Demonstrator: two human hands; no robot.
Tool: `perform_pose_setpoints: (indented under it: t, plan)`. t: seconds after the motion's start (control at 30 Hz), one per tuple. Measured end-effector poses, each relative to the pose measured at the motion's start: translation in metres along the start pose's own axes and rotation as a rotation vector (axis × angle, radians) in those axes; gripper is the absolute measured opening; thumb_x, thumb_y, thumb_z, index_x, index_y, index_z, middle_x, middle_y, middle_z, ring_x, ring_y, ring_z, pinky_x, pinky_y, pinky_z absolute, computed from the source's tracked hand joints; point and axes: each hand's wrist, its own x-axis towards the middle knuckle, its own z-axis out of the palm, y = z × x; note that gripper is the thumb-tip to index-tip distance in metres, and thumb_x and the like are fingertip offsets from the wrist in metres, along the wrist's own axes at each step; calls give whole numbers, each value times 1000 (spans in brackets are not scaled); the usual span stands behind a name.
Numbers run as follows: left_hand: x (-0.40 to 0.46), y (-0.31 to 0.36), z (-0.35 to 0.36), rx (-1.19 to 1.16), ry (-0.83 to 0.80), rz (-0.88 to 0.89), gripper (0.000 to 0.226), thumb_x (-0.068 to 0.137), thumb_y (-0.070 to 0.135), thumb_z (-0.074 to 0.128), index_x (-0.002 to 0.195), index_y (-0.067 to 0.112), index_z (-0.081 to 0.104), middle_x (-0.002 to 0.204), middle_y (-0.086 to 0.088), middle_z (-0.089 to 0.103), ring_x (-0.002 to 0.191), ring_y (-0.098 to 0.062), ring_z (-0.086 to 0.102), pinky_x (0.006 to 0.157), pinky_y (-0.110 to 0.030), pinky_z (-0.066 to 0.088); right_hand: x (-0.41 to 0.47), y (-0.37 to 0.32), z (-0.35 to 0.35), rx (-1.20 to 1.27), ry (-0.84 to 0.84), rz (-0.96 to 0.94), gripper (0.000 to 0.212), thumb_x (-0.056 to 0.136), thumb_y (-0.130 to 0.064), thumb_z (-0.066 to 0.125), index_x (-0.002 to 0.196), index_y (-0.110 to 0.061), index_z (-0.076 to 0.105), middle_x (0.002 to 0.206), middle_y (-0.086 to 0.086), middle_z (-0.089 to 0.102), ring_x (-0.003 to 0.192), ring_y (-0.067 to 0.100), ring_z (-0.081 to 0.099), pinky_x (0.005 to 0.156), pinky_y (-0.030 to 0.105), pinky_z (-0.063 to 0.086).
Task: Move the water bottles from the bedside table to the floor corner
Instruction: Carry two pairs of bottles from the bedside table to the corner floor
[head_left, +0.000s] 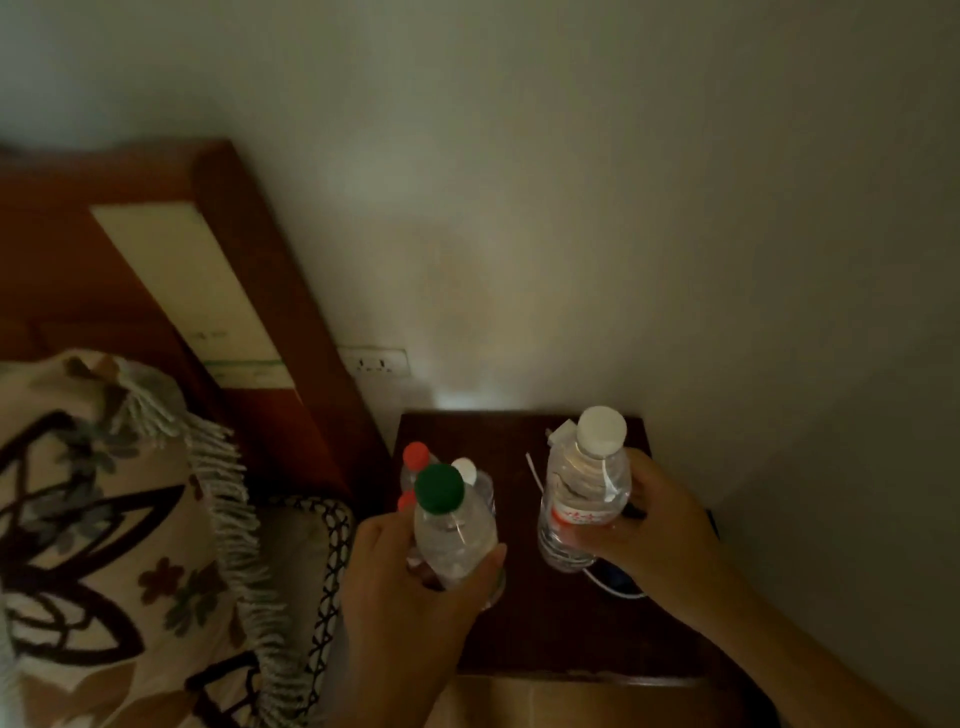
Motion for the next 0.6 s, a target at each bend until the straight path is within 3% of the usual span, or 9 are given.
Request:
perform_pose_setpoints:
  t: [0.17, 0.3, 0.4, 0.5, 0.6]
  plan:
    - [37, 87, -52, 11, -21, 133, 49, 52, 48, 84, 87, 52, 50, 99, 10, 62, 86, -4, 62, 75, -34, 59, -11, -103, -38, -71, 42, -58, 50, 69, -14, 89, 111, -29, 66, 106, -14, 76, 100, 4, 72, 89, 32, 57]
    - [61, 156, -96, -30, -56, 202, 43, 48, 68, 66, 84, 50, 50, 98, 9, 65, 86, -7, 65, 76, -28, 56, -18, -180, -65, -96, 74, -131, 53, 64, -12, 90, 108, -31, 67, 104, -20, 75, 97, -1, 71, 78, 18, 57]
    - [78, 202, -128, -54, -79, 241, 43, 48, 70, 65, 84, 47, 57, 91, 16, 66, 83, -3, 66, 73, -26, 56, -26, -233, -81, -112, 95, -192, 53, 62, -16, 91, 108, -28, 68, 103, -21, 75, 96, -2, 71, 74, 10, 55]
    - [94, 248, -157, -15, -108, 244, 49, 56, 53, 80, 96, 28, 69, 88, 12, 70, 78, 2, 64, 64, -14, 49, -34, -282, -93, -127, 120, -218, 58, 56, -28, 91, 109, -27, 69, 103, -15, 77, 96, 4, 73, 85, 26, 60]
    - [104, 287, -186, -60, -153, 234, 42, 60, 38, 86, 96, 22, 73, 86, 9, 76, 76, -2, 69, 66, -19, 55, -44, -325, -104, -124, 142, -239, 54, 57, -25, 93, 107, -25, 71, 102, -6, 79, 95, 12, 75, 91, 43, 59]
